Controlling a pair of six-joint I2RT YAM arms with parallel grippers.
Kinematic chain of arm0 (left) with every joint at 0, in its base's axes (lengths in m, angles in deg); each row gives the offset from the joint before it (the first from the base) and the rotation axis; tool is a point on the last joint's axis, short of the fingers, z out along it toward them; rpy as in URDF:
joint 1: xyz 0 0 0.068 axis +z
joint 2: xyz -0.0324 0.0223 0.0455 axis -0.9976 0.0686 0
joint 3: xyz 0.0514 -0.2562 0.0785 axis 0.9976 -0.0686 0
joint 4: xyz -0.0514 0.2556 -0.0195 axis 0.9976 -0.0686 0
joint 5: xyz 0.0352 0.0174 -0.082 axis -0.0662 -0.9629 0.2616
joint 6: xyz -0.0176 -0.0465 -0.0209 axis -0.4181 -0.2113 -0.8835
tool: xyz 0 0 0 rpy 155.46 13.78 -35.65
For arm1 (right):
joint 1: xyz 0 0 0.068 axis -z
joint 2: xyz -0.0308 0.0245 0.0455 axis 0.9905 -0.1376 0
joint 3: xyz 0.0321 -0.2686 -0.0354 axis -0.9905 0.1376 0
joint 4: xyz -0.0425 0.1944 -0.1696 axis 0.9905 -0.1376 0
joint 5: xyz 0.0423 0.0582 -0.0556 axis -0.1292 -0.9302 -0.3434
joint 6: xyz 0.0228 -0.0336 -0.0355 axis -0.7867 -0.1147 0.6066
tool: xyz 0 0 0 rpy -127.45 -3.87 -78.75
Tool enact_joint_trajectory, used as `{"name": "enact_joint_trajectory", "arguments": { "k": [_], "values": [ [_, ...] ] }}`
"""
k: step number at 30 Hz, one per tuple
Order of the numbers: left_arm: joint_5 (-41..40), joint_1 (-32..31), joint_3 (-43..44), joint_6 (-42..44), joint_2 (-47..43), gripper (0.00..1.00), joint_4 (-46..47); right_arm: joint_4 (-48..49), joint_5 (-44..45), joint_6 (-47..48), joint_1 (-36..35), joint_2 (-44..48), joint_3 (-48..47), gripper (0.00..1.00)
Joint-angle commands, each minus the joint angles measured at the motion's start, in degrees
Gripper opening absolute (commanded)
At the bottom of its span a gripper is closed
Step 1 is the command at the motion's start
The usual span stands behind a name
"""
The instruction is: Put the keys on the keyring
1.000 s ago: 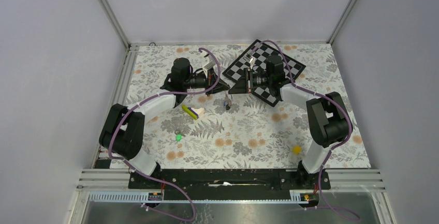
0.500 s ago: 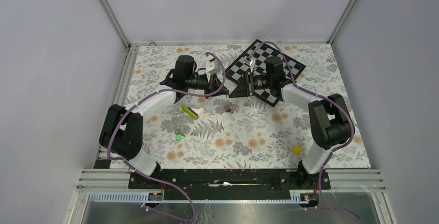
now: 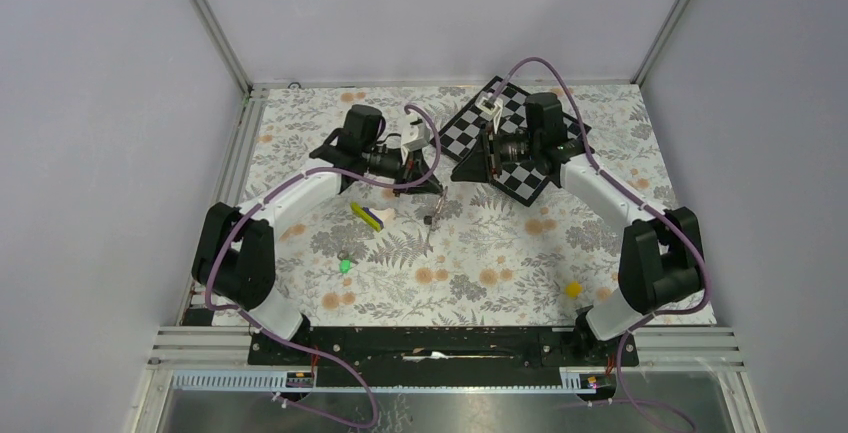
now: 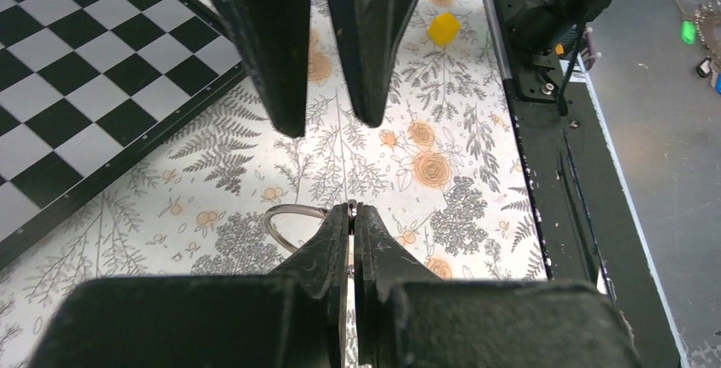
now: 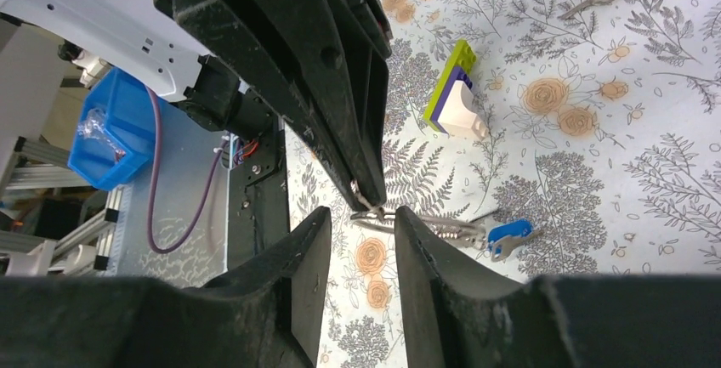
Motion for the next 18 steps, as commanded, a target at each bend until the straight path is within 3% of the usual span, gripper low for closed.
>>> {"name": "enact_joint_trajectory", "arguments": {
  "k": [1, 18],
  "values": [
    [4.1, -1.3, 1.2, 0.5, -1.4, 0.0, 0.3, -4.8, 0.3, 5.2, -1.5, 0.8, -3.9, 0.4],
    [4.4, -1.5, 1.8, -1.8, -0.3, 0.0, 0.2, -12.4, 4.6, 13.7, -5.4, -0.3, -4.6, 0.32]
  ]
}}
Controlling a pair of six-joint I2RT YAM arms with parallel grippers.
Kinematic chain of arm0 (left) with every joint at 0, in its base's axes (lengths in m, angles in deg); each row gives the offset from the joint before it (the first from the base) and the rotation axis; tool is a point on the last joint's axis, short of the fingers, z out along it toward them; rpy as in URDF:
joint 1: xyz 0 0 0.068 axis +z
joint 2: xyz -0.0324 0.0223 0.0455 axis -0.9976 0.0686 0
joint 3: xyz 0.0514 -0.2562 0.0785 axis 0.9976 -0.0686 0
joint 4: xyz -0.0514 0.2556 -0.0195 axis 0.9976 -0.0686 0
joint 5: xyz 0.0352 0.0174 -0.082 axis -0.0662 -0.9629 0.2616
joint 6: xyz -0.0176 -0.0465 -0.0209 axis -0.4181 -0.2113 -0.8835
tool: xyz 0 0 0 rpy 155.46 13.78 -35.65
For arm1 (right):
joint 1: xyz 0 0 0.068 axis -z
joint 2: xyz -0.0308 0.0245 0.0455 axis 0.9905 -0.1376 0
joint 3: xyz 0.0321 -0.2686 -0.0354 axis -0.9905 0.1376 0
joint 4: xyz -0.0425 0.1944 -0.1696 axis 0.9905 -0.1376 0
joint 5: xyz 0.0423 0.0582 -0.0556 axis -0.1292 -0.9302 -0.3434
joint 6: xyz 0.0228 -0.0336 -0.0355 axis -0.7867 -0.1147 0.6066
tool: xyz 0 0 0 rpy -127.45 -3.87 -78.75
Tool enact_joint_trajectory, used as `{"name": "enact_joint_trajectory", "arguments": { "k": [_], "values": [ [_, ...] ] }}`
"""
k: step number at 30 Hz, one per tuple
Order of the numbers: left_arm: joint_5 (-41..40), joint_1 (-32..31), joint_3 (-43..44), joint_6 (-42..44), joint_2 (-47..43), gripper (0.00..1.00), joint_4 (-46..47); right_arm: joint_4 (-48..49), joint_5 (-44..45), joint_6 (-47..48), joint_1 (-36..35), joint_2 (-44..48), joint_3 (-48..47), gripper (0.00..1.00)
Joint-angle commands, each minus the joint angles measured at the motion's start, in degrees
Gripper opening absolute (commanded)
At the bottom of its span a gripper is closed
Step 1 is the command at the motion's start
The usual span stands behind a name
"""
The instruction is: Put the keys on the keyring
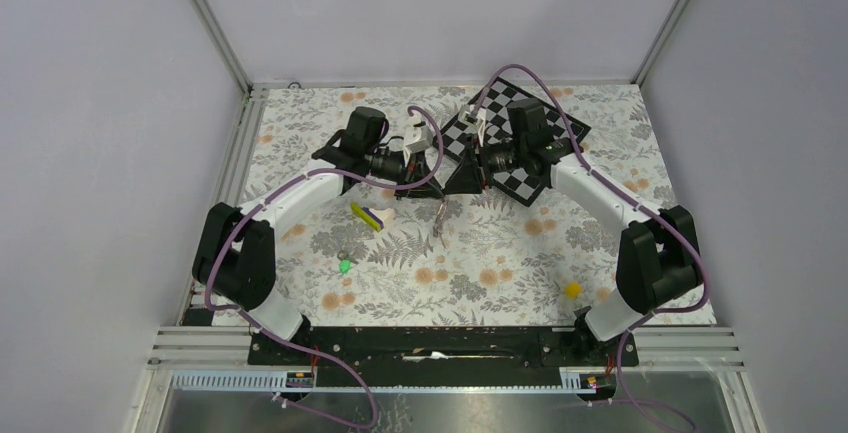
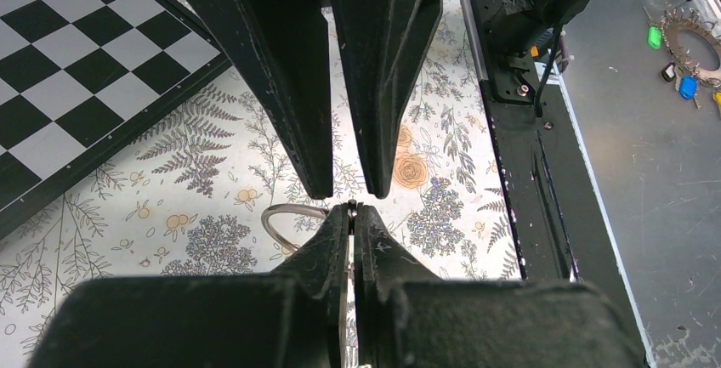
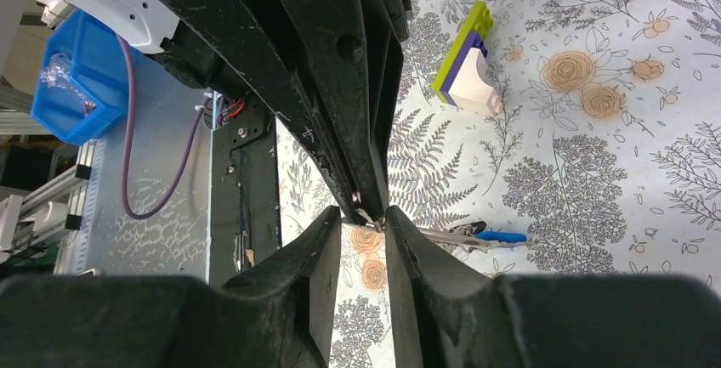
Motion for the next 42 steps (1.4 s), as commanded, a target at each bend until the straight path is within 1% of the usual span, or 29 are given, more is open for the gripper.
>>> {"name": "enact_joint_trajectory", "arguments": {
  "k": [1, 12, 13, 14, 21, 24, 30, 31, 39, 42],
  "values": [
    [3.1, -0.1, 1.8, -0.3, -0.3, 0.0, 1.5, -1.0, 1.7, 2.6, -0.9, 0.3, -1.7, 0.32],
    [2.8, -0.1, 1.4, -0.4, 0.1, 0.0, 1.6, -0.7, 2.5, 1.9, -1.8, 0.0, -2.4, 0.29],
    [-1.6, -0.1, 1.3, -0.5, 0.1, 0.0, 1.5, -0.7, 2.6, 1.8, -1.9, 0.0, -2.4, 0.28],
    [2.2, -0.1, 1.3, -0.5, 0.2, 0.0, 1.5, -0.8, 2.6, 1.8, -1.9, 0.0, -2.3, 0.28],
    [2.7, -0.2, 1.4, -0.8, 0.7, 0.0, 1.6, -0.7, 3.0, 1.6, -2.5, -0.1, -2.7, 0.22],
    [2.4, -0.3, 1.5, -1.0, 1.0, 0.0, 1.5, -0.7, 2.9, 1.5, -2.8, -0.4, -2.8, 0.17],
    [1.9, -0.3, 1.7, -1.2, 1.2, 0.0, 1.5, 0.0, 2.3, 0.4, -3.1, -0.7, -2.5, 0.01],
    [1.9, -0.3, 1.7, -1.2, 1.2, 0.0, 1.5, 0.2, 2.4, 0.4, -3.2, -0.7, -2.4, 0.0],
    [1.7, -0.2, 1.7, -1.3, 1.4, 0.0, 1.5, 0.4, 5.2, 1.3, -3.1, 0.5, -1.4, 0.0],
    [1.7, -0.2, 1.6, -1.3, 1.5, 0.05, 1.5, 0.5, 5.8, 1.3, -3.1, 0.8, -1.2, 0.0]
  ]
}}
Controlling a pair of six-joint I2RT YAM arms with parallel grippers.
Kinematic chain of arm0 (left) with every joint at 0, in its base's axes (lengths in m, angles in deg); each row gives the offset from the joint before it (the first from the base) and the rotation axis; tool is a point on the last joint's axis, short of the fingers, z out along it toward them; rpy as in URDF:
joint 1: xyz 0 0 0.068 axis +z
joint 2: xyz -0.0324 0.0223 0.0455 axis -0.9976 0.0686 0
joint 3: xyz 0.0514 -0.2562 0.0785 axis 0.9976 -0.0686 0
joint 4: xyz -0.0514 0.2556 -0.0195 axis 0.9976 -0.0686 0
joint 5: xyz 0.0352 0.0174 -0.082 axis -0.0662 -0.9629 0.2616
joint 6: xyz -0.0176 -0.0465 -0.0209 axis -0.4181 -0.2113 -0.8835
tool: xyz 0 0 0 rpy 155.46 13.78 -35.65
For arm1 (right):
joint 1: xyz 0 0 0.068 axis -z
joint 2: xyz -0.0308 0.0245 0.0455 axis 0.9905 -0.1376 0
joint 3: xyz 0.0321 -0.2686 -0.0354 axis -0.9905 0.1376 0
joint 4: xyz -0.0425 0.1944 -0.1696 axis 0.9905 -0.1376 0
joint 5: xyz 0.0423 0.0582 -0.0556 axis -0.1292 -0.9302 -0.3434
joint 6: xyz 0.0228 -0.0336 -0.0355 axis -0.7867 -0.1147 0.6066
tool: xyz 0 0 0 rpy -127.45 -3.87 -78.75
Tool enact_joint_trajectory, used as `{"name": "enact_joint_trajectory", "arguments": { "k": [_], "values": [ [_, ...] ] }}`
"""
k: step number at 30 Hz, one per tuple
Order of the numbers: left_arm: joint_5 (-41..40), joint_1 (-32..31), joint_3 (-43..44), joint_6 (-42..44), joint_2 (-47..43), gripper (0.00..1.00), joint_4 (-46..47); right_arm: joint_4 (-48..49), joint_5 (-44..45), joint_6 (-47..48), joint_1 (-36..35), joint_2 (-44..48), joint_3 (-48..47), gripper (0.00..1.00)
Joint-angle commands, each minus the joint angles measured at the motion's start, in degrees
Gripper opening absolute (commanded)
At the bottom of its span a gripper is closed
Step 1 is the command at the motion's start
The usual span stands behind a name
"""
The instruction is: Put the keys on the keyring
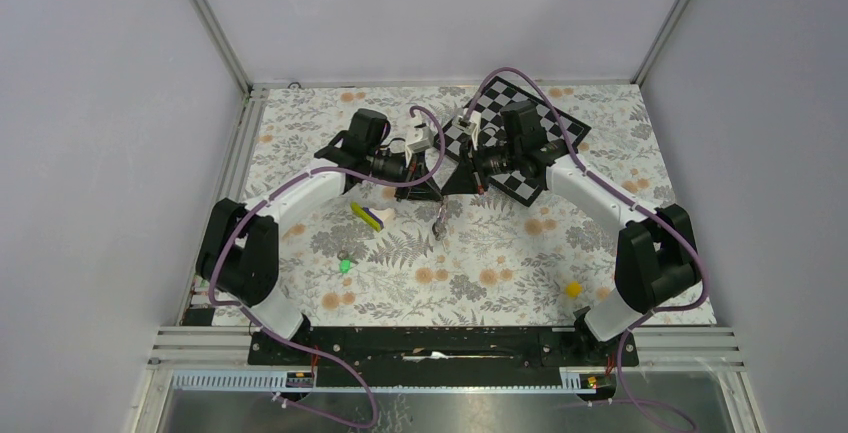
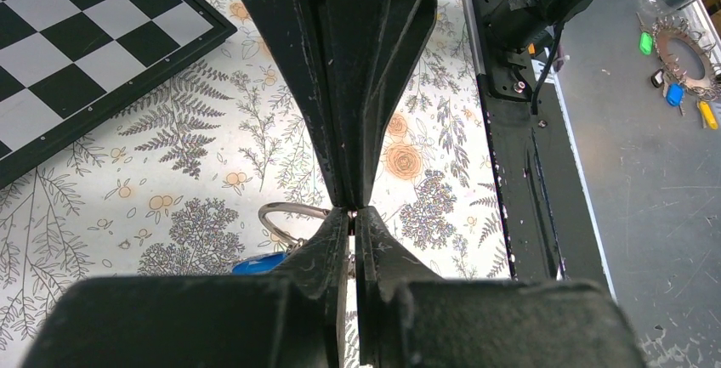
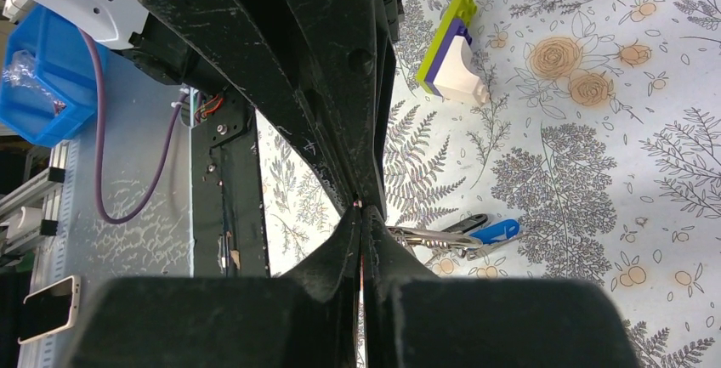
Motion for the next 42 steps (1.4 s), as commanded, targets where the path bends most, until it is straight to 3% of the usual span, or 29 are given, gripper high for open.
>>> {"name": "enact_joint_trajectory", "arguments": {
  "k": [1, 25, 27, 31, 35, 42],
  "values": [
    [2.2, -0.3, 1.5, 0.1, 0.3, 0.06, 3.0, 1.5, 1.4, 0.4, -1.1, 1.2, -1.2, 0.0],
    [2.8, 1.2, 1.2, -0.1, 0.9, 0.2, 2.9, 2.7, 1.8, -0.7, 0.5, 1.2, -0.6, 0.0],
    [2.8, 1.2, 1.1, -0.1, 0.9, 0.17, 3.0, 2.9, 1.8, -0.8, 0.6, 1.3, -0.5, 0.0],
    [2.2, 1.4, 0.6, 0.9, 0.9, 0.01, 2.9, 3.2, 2.0, -1.0, 0.9, 1.3, -0.1, 0.0],
    [0.2, 2.7, 0.5, 6.6, 1.0, 0.05, -1.0, 2.9, 4.2, 0.4, 2.2, 2.1, 1.2, 0.0],
    [-11.9, 4.7, -1.0, 14.0, 2.2, 0.24, -7.7, -1.9, 13.8, 9.7, 2.1, 3.1, 4.3, 0.32]
  ]
}}
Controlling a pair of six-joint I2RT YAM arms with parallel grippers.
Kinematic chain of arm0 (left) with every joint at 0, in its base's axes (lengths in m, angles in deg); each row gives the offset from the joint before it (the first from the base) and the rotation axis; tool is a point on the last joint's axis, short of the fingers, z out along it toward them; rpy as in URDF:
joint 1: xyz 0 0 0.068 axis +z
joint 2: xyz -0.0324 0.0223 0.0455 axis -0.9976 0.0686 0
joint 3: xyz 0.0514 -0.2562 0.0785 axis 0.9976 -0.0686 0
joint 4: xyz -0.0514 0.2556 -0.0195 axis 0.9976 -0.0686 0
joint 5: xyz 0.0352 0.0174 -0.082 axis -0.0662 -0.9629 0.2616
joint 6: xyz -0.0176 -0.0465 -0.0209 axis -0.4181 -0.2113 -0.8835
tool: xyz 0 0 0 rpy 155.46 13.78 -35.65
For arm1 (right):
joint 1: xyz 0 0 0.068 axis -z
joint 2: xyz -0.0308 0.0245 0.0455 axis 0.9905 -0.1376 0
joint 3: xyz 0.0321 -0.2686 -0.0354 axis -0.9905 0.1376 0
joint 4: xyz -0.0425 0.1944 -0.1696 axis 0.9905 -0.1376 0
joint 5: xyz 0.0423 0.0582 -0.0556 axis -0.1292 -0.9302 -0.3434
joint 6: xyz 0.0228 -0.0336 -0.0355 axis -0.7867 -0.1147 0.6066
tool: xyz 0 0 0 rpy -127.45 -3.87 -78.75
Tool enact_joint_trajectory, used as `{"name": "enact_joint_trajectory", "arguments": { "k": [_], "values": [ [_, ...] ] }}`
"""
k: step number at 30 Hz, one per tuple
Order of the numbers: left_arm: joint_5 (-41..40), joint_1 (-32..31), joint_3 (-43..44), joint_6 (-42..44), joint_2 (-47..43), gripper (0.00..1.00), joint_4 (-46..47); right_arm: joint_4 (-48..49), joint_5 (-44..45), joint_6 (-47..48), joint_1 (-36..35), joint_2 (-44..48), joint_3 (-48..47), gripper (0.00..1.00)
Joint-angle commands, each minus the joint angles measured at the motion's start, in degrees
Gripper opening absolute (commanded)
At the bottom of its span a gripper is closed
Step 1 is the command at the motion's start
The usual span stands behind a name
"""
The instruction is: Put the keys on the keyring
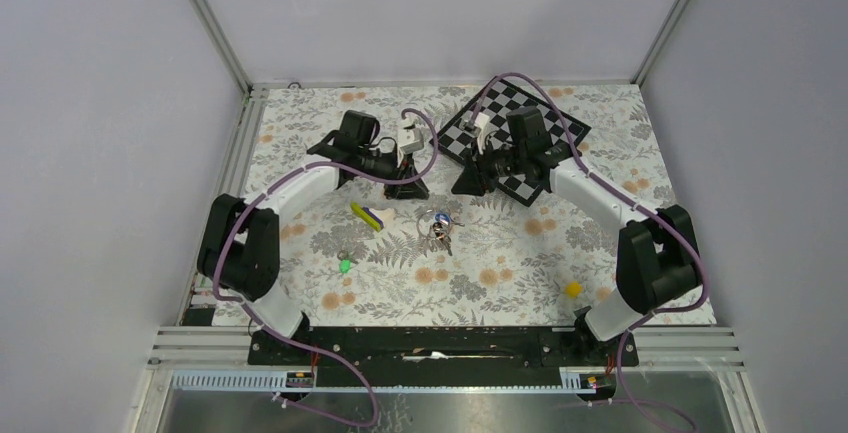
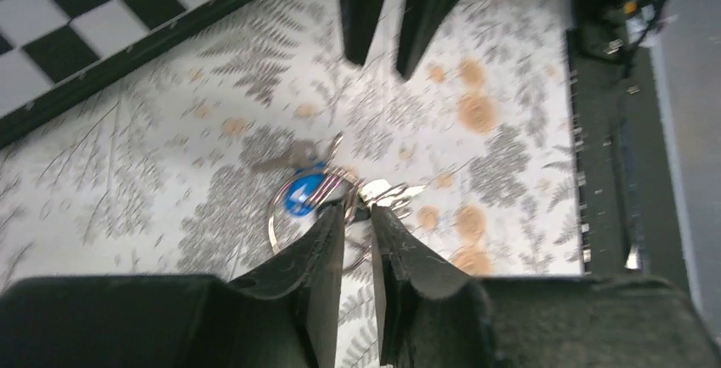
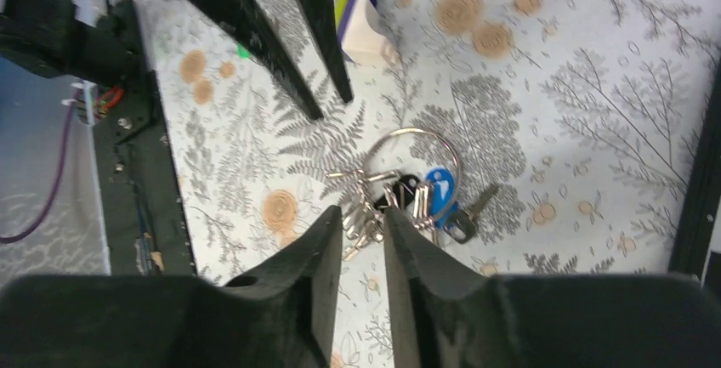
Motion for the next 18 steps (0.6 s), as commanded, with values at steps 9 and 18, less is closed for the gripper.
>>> {"name": "enact_joint_trajectory", "arguments": {
  "k": [9, 18],
  "values": [
    [-19.5, -5.9, -4.8, 15.5, 1.6, 0.4, -6.5, -1.7, 10.0, 9.5, 0.3, 4.4, 7.0, 0.42],
    [-31.2, -11.1, -4.9, 2.3, 4.3, 0.52, -7.3, 1.1, 12.2, 8.8, 5.4, 7.8, 10.9, 0.42]
  ]
}}
